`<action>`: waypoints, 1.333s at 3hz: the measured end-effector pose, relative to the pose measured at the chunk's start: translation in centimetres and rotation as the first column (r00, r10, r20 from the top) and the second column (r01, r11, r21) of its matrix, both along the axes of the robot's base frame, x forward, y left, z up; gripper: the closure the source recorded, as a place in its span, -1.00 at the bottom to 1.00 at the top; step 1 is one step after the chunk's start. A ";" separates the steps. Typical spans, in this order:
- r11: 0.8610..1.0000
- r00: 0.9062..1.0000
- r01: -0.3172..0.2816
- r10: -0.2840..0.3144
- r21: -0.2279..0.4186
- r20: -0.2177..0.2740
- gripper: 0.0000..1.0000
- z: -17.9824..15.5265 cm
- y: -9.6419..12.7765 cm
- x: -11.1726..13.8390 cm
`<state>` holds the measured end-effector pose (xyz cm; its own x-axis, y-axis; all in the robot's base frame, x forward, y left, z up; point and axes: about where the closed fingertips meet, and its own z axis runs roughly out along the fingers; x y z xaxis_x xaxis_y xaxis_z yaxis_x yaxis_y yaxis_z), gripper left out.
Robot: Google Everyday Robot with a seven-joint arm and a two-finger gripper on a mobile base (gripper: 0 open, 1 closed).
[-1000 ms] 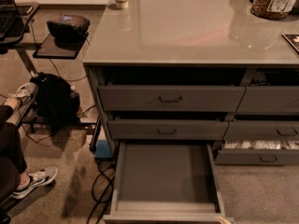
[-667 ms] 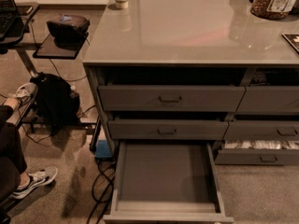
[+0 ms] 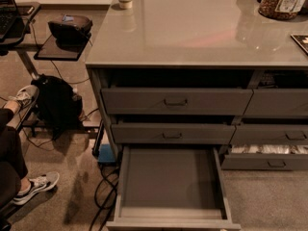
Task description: Close bottom drawer
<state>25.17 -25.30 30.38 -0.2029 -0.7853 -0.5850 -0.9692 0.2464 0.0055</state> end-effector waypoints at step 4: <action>0.999 0.999 -0.046 0.046 0.018 0.017 0.24 -10.7 -0.4 0.0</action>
Offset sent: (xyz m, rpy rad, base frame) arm -0.0067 -0.0094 -0.1098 -0.0046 -0.0379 0.0551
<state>25.15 -25.73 19.66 -0.1569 -0.7828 -0.6021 -0.9794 0.2016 -0.0068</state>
